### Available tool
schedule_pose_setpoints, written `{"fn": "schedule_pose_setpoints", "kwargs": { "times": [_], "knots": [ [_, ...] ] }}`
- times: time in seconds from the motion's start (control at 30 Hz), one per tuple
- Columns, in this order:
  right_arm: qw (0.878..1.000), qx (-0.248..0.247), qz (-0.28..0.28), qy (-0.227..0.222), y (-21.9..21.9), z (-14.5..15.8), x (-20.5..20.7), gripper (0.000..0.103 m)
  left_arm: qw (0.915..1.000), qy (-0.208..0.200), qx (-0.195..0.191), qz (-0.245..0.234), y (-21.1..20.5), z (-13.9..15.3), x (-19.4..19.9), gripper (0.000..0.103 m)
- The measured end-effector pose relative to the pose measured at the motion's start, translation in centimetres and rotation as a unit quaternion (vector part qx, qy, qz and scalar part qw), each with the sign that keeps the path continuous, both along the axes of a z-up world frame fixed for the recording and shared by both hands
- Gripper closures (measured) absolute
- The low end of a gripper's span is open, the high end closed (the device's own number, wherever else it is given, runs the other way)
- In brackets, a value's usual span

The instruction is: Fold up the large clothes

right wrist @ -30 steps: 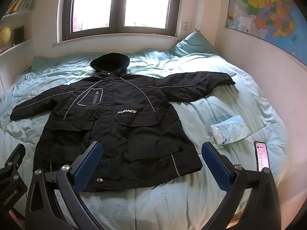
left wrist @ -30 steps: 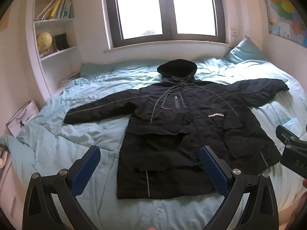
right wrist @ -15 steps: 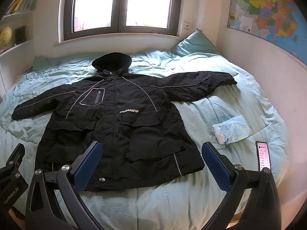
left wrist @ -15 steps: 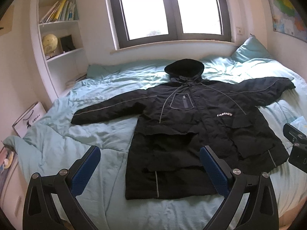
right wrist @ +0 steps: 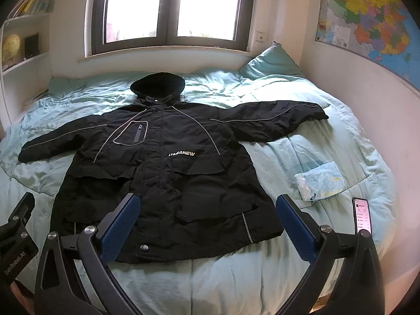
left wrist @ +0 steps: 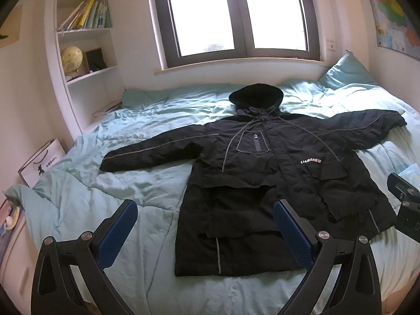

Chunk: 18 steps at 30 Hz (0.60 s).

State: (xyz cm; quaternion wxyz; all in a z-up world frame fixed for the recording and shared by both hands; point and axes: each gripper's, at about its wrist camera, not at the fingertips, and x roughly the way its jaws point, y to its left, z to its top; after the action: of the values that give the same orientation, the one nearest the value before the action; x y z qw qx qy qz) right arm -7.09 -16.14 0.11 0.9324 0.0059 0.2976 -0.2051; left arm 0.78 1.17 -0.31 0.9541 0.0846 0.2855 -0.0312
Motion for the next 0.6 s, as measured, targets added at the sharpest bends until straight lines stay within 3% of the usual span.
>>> {"fn": "schedule_pose_setpoints", "kwargs": {
  "times": [0.27,0.5,0.6],
  "knots": [
    [1.0,0.0,0.01,0.006,0.5,-0.2,0.6,0.0,0.9992,0.015,-0.034,-0.013,0.8,-0.2,0.9,0.0],
    [1.0,0.001,0.012,0.006,0.7,-0.4,0.8,0.0,0.999,0.023,-0.038,0.007,2.1,-1.0,2.1,0.0],
    [1.0,0.003,0.018,0.005,0.7,-0.5,1.0,0.0,0.9979,0.027,-0.059,0.009,3.7,-1.3,2.9,0.0]
  ]
}}
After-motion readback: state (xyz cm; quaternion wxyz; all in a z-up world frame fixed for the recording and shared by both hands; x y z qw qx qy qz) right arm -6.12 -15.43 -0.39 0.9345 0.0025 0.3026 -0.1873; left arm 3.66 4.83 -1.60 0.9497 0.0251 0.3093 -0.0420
